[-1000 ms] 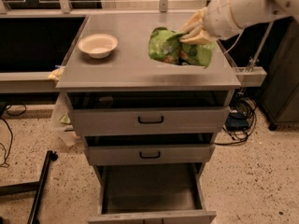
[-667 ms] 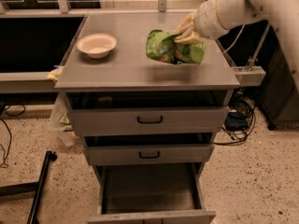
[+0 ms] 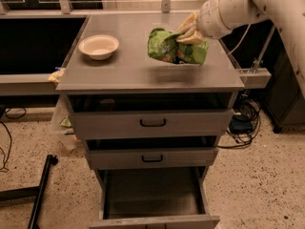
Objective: Pick green rice chip bag from bottom drawer and place on counter
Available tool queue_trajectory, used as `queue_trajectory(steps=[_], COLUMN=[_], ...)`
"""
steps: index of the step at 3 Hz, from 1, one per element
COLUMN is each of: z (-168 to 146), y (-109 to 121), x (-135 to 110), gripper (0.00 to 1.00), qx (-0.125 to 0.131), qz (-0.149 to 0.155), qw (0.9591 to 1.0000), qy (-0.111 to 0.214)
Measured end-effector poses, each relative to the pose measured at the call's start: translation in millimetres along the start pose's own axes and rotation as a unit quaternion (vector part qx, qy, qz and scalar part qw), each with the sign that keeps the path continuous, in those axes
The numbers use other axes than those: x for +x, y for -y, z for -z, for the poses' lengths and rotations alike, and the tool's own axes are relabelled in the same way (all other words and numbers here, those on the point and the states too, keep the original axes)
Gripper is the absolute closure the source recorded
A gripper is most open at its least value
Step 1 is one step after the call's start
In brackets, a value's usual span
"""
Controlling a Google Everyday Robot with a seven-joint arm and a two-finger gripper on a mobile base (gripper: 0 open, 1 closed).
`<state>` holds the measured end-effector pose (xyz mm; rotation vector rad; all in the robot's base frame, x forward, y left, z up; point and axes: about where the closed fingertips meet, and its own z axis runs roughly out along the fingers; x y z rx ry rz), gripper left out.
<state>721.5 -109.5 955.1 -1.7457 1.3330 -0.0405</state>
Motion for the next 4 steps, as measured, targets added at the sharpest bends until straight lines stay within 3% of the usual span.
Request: queue_trajectory(steps=[2, 3, 4], z=[0.0, -0.4, -0.4], y=[0.0, -0.1, -0.1], x=[0.0, -0.1, -0.1], gripper=[0.13, 0.0, 0.0], qx=[0.0, 0.0, 0.0], qz=[0.0, 0.0, 0.0], qw=[1.0, 1.0, 1.0], qy=[0.0, 0.0, 0.0])
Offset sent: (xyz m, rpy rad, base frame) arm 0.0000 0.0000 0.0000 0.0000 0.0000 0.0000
